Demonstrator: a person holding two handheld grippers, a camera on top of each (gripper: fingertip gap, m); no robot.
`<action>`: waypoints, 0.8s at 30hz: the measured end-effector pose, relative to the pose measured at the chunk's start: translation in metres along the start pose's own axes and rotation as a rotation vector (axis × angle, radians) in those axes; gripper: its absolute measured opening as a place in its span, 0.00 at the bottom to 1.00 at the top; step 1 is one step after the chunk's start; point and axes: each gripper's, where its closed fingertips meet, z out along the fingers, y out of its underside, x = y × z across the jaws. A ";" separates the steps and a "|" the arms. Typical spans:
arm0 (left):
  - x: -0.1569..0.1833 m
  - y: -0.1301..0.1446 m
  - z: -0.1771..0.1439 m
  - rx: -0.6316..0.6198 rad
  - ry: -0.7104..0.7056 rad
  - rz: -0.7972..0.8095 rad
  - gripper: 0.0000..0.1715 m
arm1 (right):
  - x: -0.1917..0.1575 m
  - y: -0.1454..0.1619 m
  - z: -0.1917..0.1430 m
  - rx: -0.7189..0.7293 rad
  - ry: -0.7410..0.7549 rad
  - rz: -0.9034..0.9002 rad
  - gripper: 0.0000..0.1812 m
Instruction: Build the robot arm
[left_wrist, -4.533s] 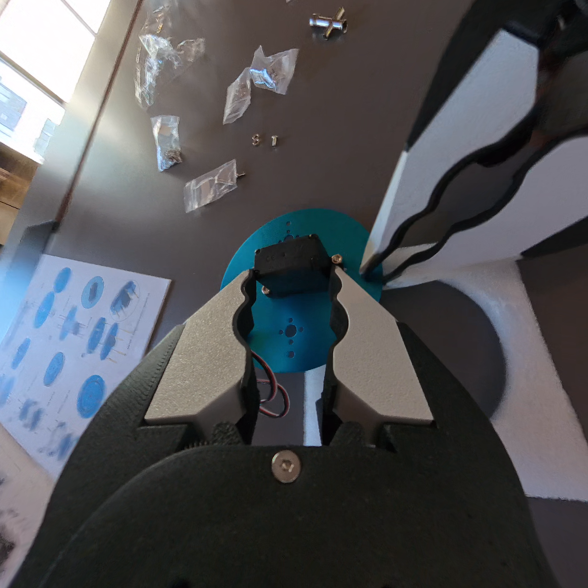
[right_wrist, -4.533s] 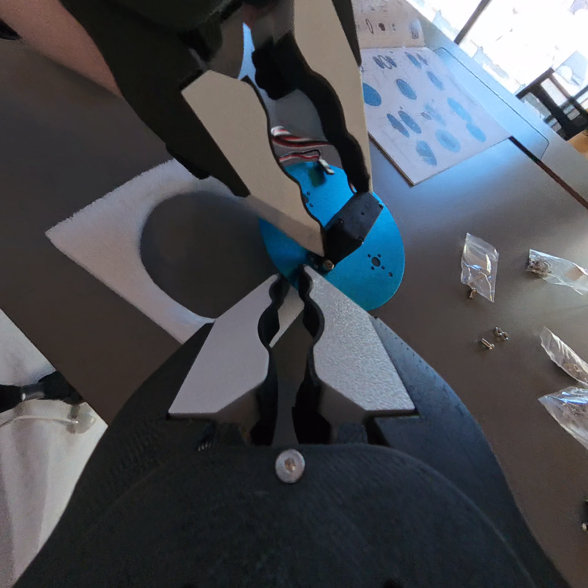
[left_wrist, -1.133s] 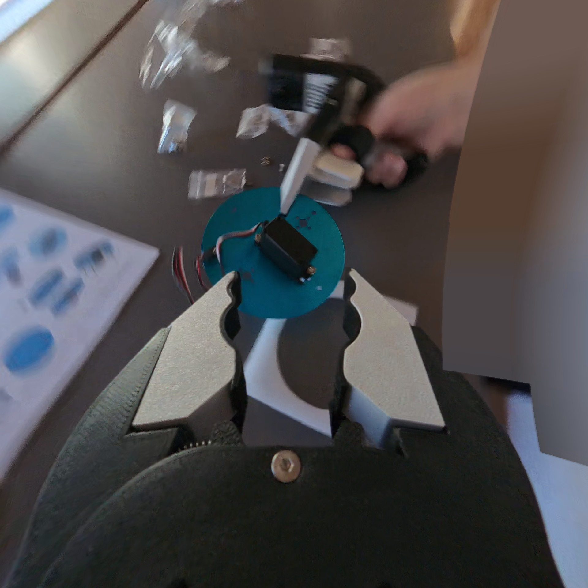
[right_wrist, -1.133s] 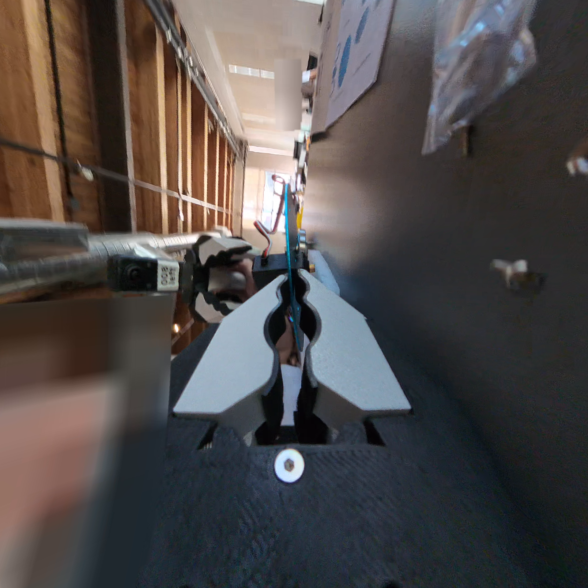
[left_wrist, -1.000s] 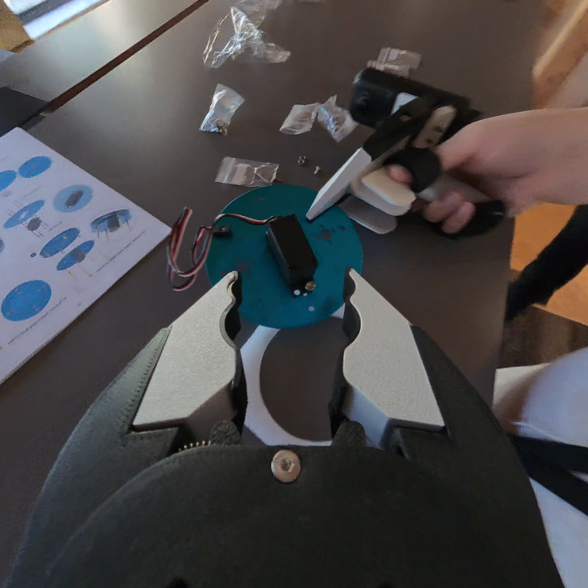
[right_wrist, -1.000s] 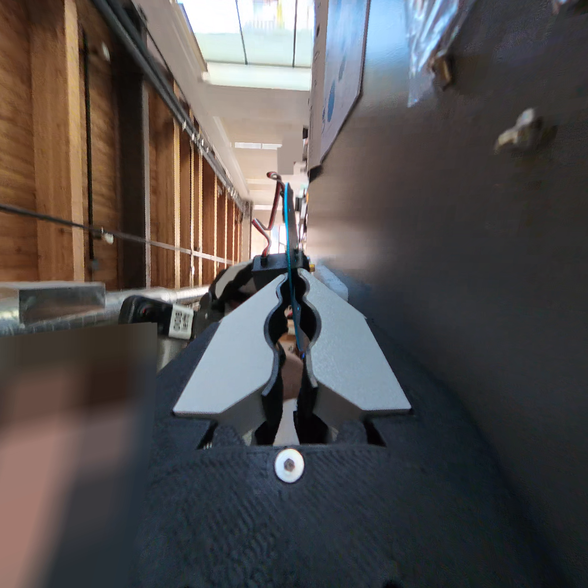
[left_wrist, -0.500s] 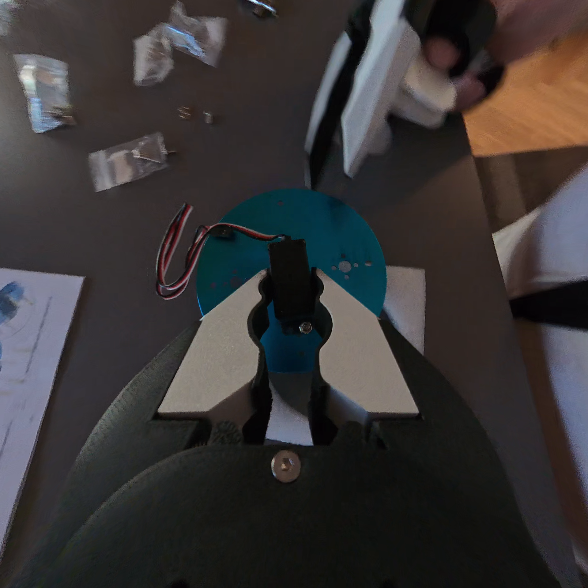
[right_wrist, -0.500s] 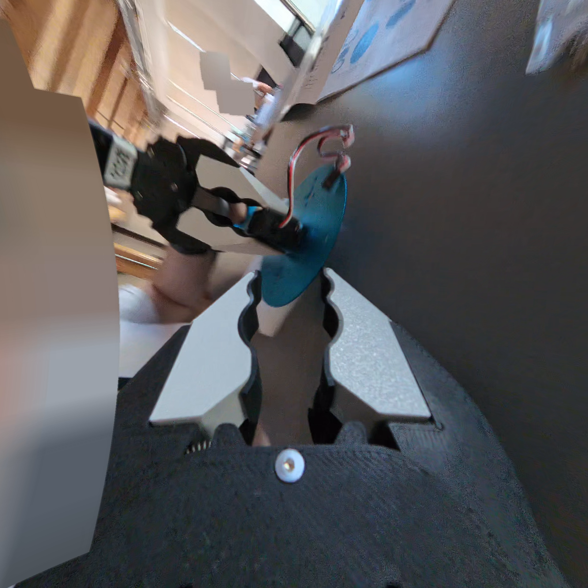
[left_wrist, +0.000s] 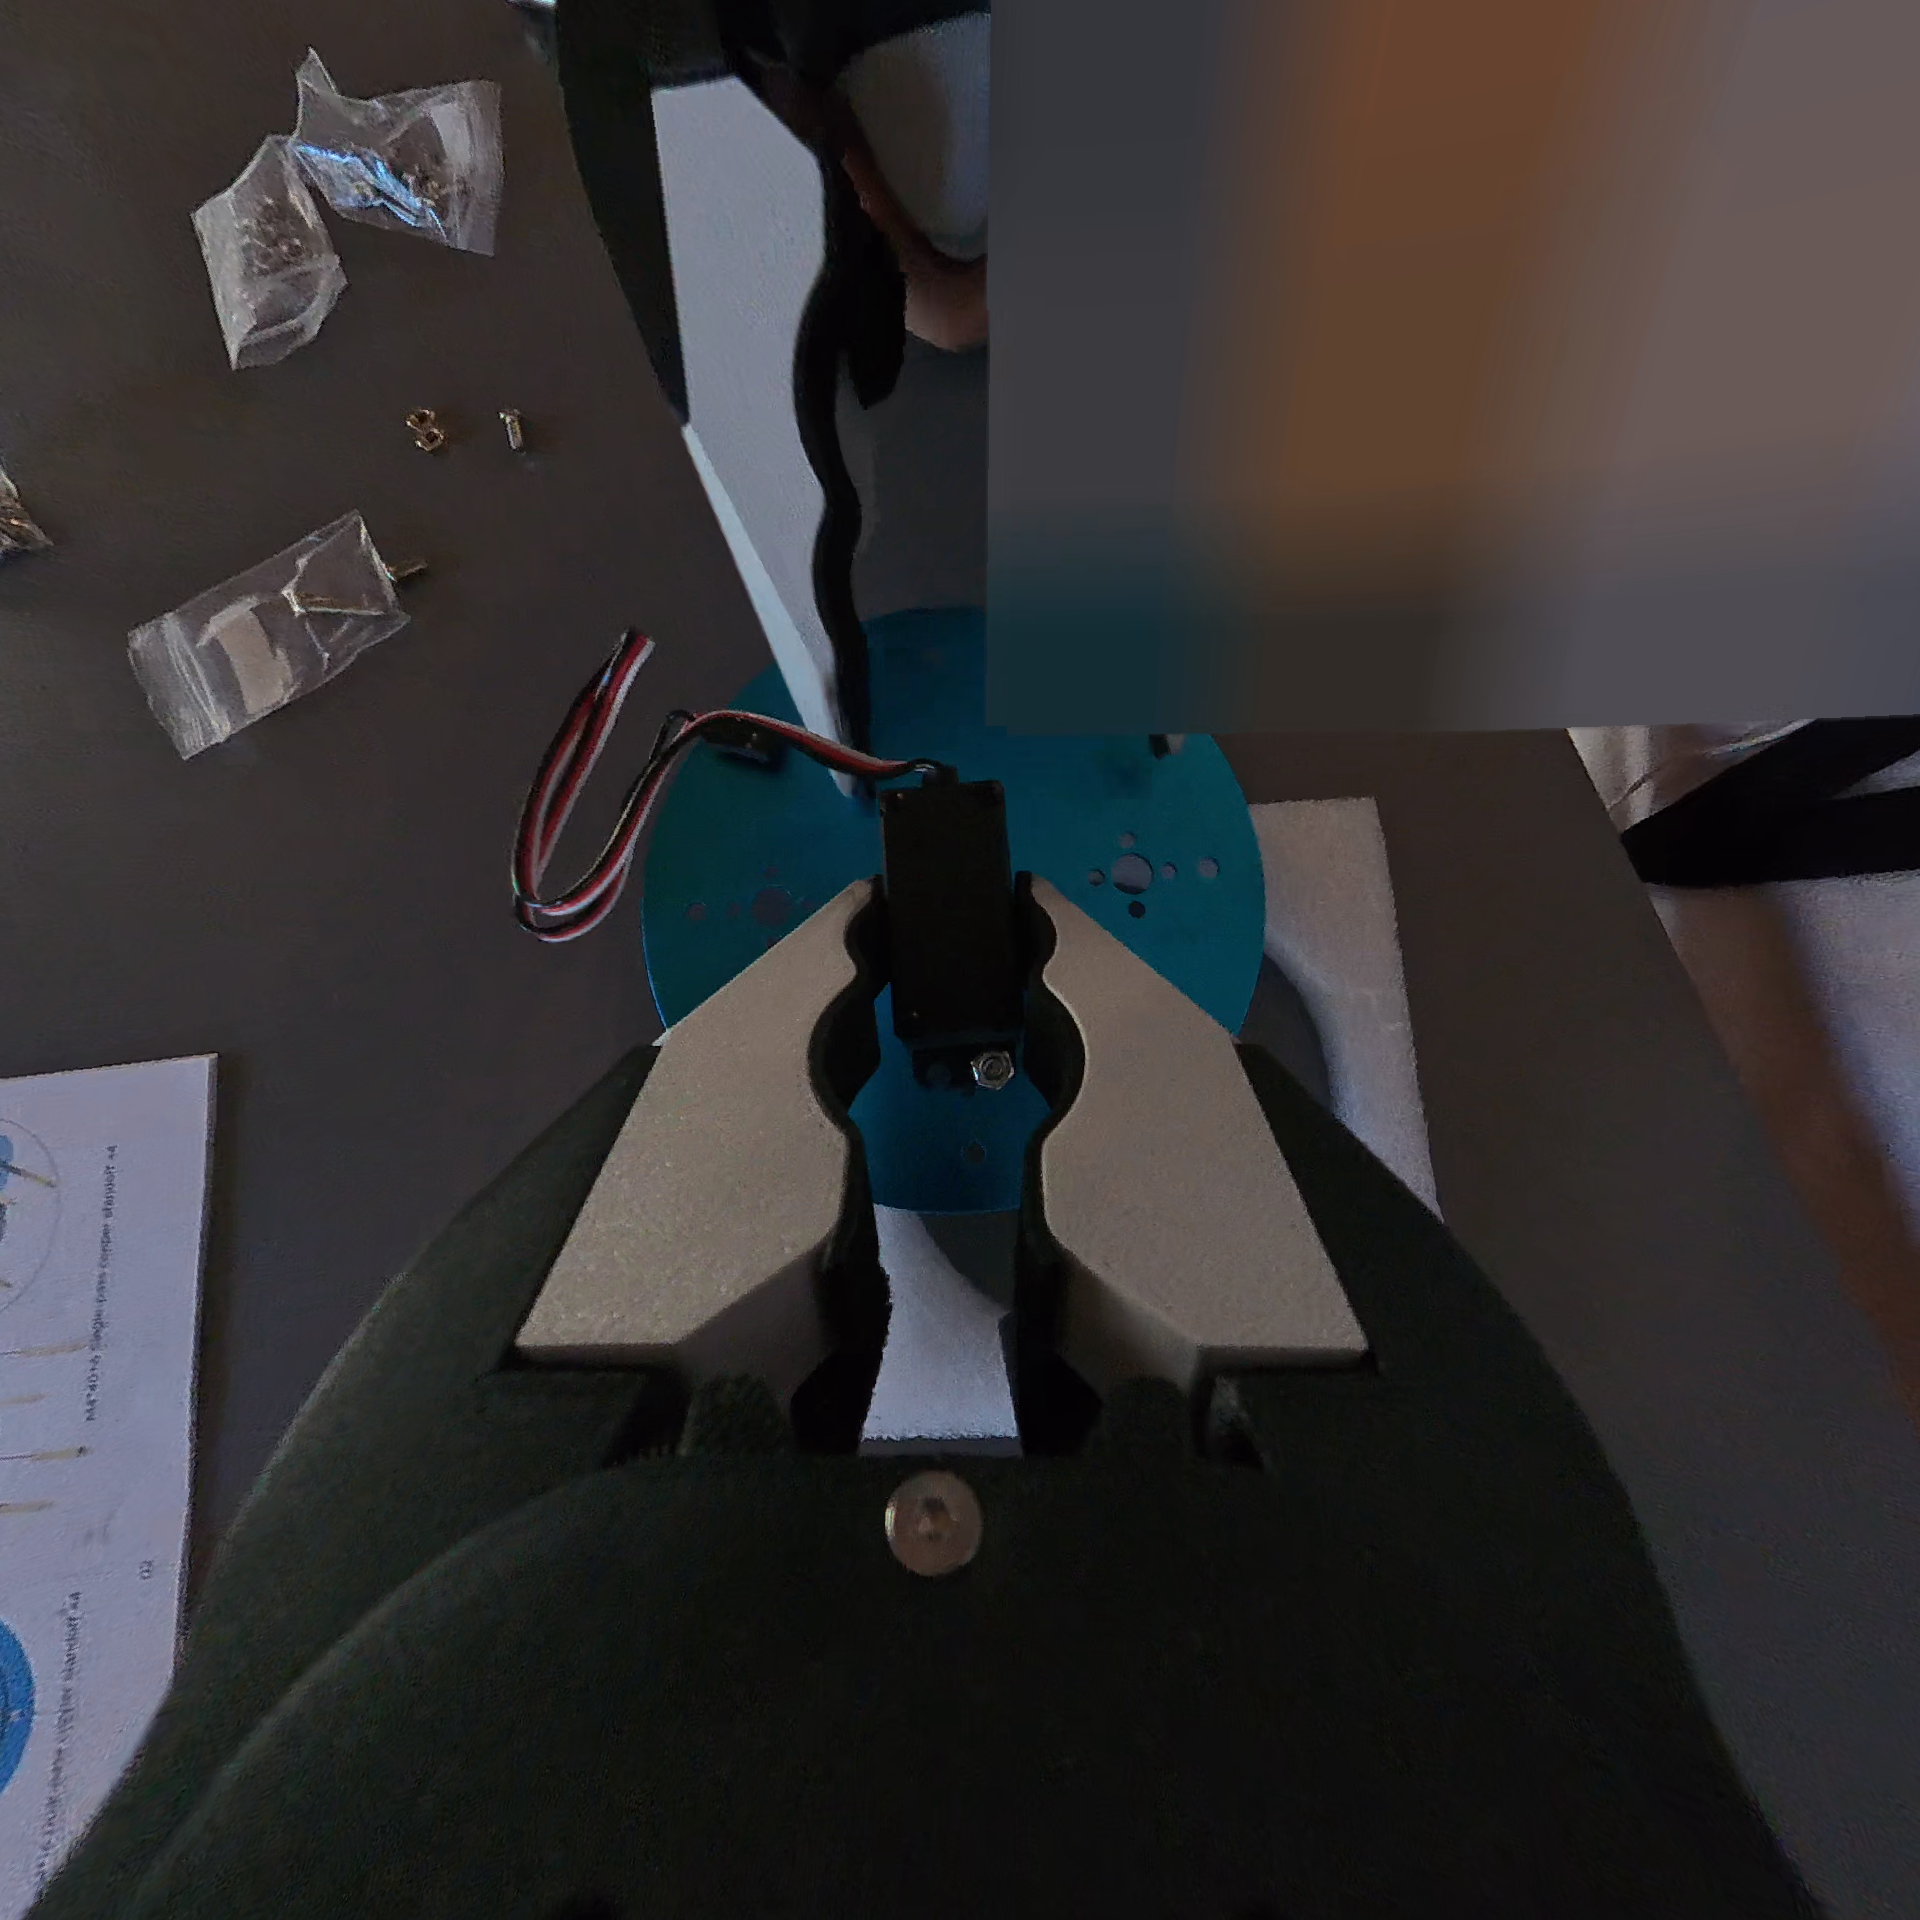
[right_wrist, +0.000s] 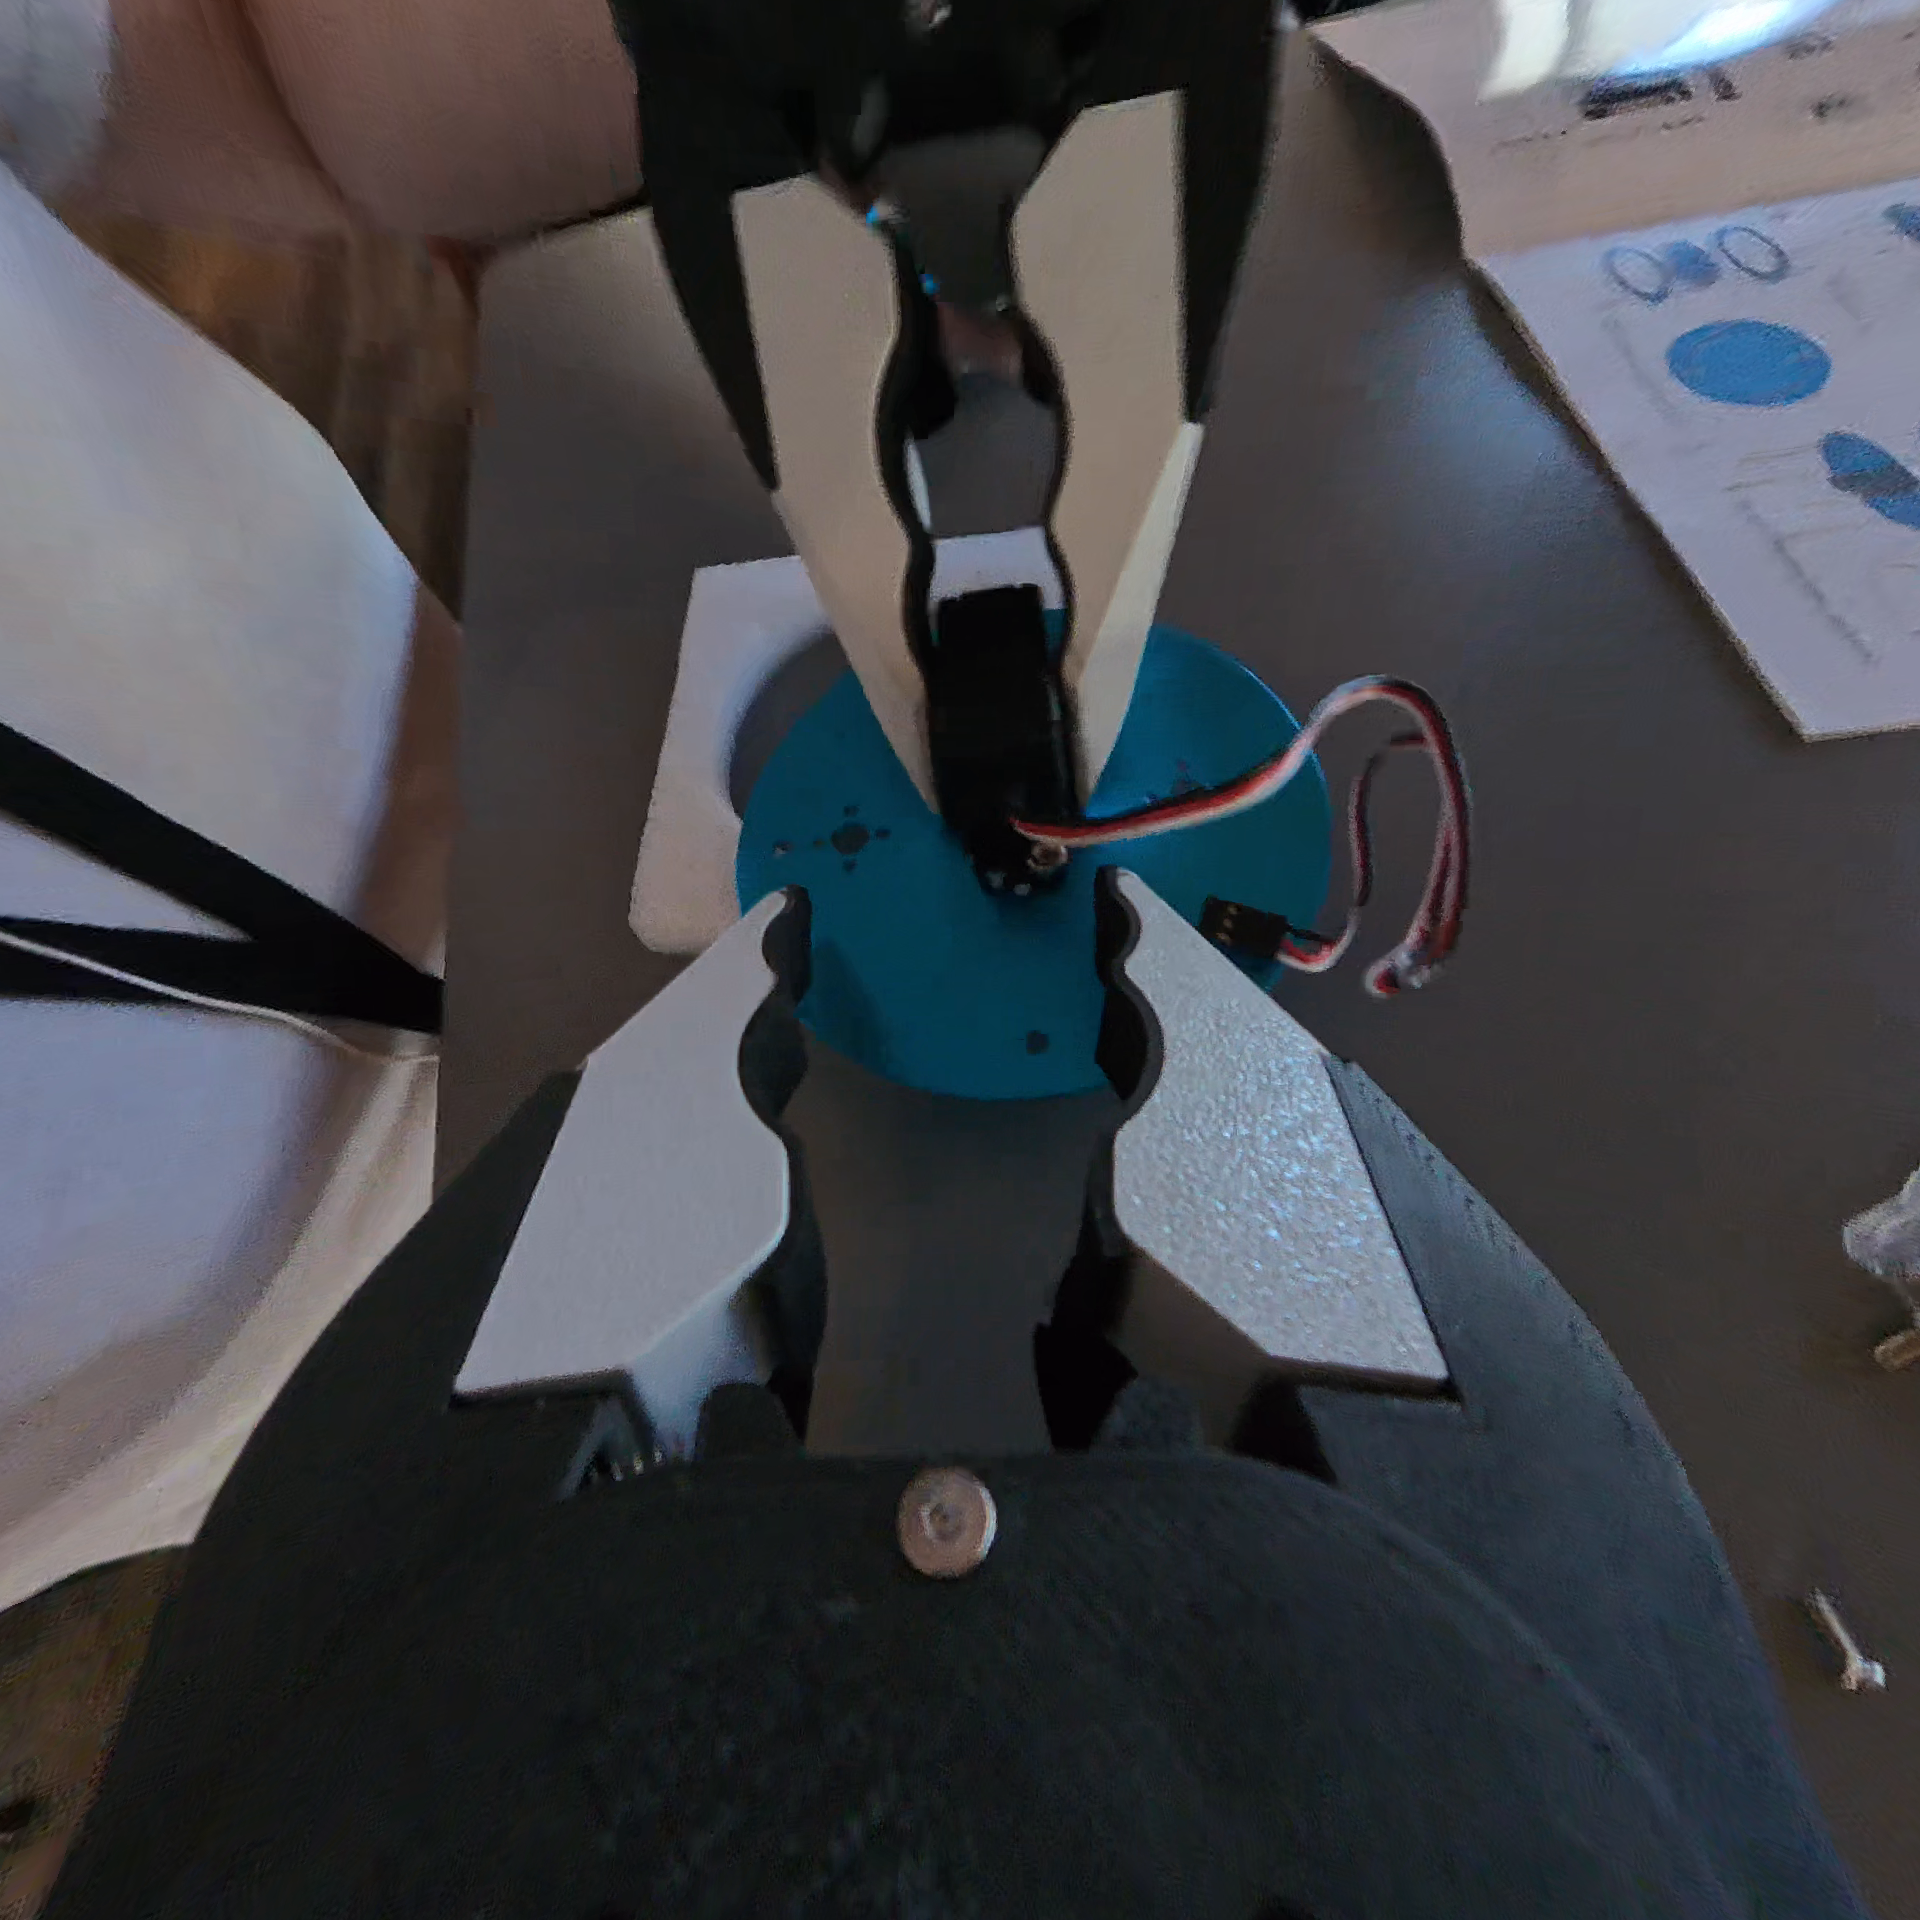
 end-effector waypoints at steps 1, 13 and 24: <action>0.000 0.000 0.000 -0.001 0.003 -0.002 0.13 | -0.005 -0.001 0.003 -0.001 -0.009 -0.041 0.33; 0.000 0.002 -0.001 -0.007 0.026 -0.030 0.13 | -0.009 0.005 0.011 -0.053 0.082 -0.216 0.38; 0.000 0.003 -0.001 -0.014 0.025 -0.028 0.13 | -0.010 0.006 0.010 -0.057 0.195 -0.179 0.36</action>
